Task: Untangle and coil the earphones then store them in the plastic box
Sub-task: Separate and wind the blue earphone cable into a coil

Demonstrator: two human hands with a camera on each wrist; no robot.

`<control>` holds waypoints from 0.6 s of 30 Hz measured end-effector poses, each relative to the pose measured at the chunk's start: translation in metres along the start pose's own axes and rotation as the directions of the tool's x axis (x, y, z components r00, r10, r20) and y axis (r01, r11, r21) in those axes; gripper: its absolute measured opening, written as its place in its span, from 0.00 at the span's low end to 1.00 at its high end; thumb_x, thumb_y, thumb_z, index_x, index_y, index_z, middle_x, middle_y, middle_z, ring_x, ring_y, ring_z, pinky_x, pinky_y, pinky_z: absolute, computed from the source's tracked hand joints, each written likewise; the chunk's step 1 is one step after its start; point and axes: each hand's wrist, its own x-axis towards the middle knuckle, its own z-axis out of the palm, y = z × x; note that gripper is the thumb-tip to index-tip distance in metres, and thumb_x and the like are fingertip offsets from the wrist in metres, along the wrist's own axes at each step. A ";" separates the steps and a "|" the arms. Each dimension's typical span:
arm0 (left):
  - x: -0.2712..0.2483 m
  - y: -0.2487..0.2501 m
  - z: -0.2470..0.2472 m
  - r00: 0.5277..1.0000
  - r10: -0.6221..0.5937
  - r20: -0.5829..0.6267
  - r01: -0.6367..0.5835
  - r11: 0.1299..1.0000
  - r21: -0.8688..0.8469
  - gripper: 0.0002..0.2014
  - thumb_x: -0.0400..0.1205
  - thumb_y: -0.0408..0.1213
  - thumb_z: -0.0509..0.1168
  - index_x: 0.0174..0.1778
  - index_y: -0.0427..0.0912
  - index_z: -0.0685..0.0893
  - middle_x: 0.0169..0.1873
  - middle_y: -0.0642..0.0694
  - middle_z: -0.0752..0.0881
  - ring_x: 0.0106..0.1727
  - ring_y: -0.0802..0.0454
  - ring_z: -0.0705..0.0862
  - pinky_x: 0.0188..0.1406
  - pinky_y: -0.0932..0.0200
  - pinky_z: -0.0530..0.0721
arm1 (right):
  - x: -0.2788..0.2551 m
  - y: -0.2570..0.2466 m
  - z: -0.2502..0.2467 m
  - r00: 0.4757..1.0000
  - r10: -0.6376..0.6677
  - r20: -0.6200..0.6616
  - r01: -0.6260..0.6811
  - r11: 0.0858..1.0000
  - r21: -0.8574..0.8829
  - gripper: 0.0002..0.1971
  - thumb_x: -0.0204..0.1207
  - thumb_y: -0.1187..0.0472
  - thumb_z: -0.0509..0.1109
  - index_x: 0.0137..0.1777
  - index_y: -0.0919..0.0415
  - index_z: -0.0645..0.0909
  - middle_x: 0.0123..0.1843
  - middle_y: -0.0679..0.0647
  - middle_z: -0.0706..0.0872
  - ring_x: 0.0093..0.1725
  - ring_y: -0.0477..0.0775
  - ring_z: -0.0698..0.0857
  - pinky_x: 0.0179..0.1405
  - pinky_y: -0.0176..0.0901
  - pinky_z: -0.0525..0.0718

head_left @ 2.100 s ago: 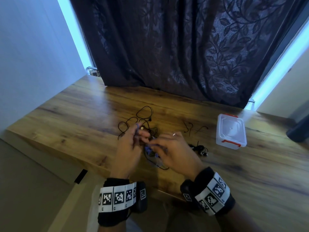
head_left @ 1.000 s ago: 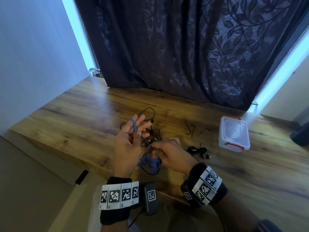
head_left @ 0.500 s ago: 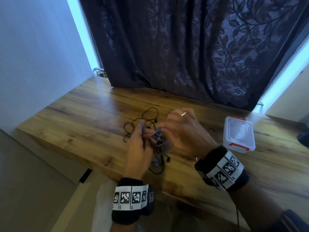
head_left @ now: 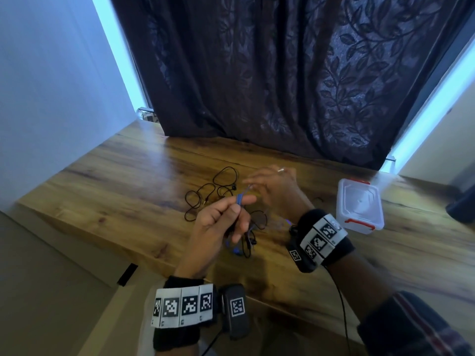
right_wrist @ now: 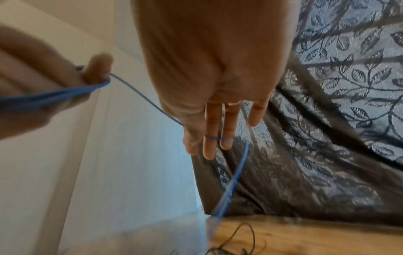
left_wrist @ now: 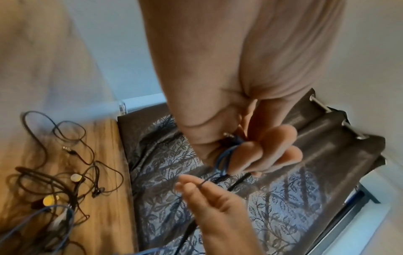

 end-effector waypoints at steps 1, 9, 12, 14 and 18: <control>0.000 0.000 0.001 1.000 0.012 -0.013 -0.013 1.000 -0.018 0.17 0.86 0.35 0.58 0.68 0.34 0.82 0.32 0.45 0.82 0.27 0.54 0.73 0.28 0.63 0.74 | -0.005 0.001 0.007 0.993 0.028 0.111 -0.029 1.000 0.008 0.18 0.84 0.61 0.65 0.68 0.42 0.85 0.70 0.39 0.85 0.73 0.50 0.77 0.66 0.54 0.61; 0.004 -0.004 -0.001 0.993 0.069 -0.097 -0.070 0.998 -0.003 0.17 0.86 0.36 0.58 0.69 0.35 0.81 0.34 0.46 0.86 0.26 0.55 0.76 0.37 0.61 0.79 | -0.034 -0.036 -0.008 0.986 0.056 0.157 -0.154 0.672 0.725 0.15 0.86 0.67 0.65 0.70 0.56 0.84 0.64 0.45 0.90 0.67 0.40 0.86 0.69 0.37 0.81; 0.004 -0.002 0.002 0.990 0.082 -0.116 -0.083 0.996 -0.010 0.17 0.85 0.35 0.58 0.68 0.35 0.81 0.35 0.47 0.86 0.27 0.56 0.76 0.39 0.62 0.81 | -0.037 -0.038 0.000 0.985 0.087 0.147 -0.170 0.612 0.772 0.12 0.86 0.71 0.65 0.60 0.59 0.87 0.53 0.48 0.92 0.58 0.46 0.90 0.62 0.43 0.87; 0.003 0.002 0.003 0.986 0.103 -0.134 -0.105 0.994 -0.013 0.17 0.87 0.34 0.58 0.70 0.35 0.80 0.36 0.47 0.88 0.27 0.56 0.77 0.49 0.57 0.84 | -0.044 -0.039 0.010 0.983 0.038 0.179 -0.166 0.596 0.786 0.10 0.85 0.70 0.64 0.56 0.57 0.85 0.51 0.53 0.91 0.54 0.51 0.91 0.58 0.49 0.88; 0.001 0.007 0.002 0.981 0.084 -0.173 -0.087 0.996 -0.013 0.19 0.85 0.34 0.59 0.71 0.33 0.78 0.41 0.46 0.91 0.27 0.58 0.80 0.49 0.52 0.86 | -0.053 -0.042 0.020 0.981 0.019 0.193 -0.182 0.436 0.881 0.11 0.86 0.66 0.62 0.65 0.66 0.79 0.55 0.59 0.88 0.57 0.59 0.89 0.60 0.57 0.88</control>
